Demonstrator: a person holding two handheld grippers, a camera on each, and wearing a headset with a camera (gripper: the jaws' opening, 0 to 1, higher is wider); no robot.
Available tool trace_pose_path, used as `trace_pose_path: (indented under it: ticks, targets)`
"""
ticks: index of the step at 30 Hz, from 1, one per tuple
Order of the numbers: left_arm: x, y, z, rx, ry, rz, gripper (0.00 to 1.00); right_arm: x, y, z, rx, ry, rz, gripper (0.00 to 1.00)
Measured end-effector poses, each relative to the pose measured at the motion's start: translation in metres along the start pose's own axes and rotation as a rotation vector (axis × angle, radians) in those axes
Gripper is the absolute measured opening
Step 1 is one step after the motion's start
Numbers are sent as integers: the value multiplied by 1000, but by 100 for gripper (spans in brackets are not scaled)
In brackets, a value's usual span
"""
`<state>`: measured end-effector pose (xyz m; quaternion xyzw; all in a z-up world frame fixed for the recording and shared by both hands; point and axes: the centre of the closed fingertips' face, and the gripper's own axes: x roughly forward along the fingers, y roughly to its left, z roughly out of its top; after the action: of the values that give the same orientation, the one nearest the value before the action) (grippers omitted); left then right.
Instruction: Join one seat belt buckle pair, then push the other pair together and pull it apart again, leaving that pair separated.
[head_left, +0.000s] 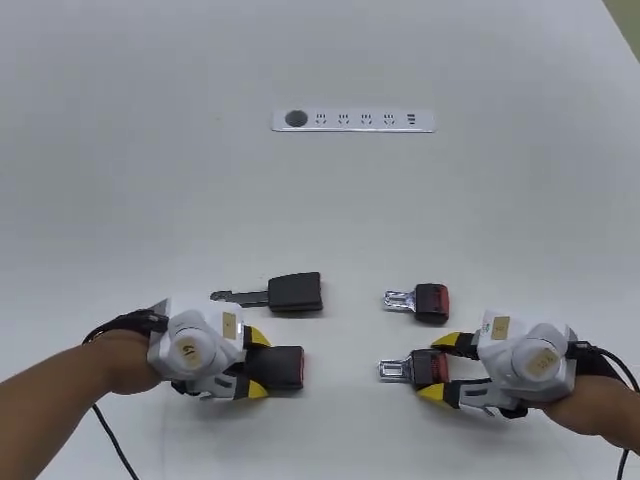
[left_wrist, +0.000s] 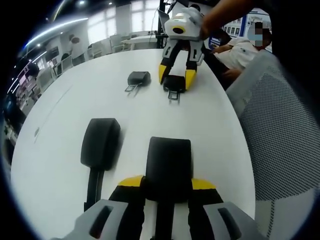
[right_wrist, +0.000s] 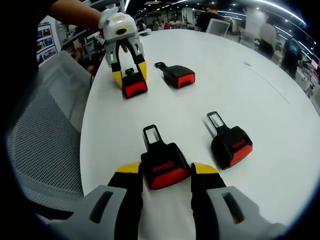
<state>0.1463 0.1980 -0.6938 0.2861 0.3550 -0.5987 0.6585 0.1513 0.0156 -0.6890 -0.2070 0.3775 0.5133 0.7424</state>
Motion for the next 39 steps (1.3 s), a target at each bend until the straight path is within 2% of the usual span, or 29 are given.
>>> trace_pose_path:
  ticks: [9, 28, 34, 39]
  targets:
    - [-1, -1, 1, -4, 15, 4, 34, 24, 12, 19, -8, -19, 7, 36]
    - [0, 0, -2, -5, 28, 5, 34, 42, 25, 49, -6, -46, -1, 36]
    - [0, 1, -2, -4, 31, 4, 34, 55, 34, 64, -21, -67, 11, 36]
    - [-1, 0, -1, 3, 39, -2, 34, 64, 40, 70, -29, -80, 22, 36]
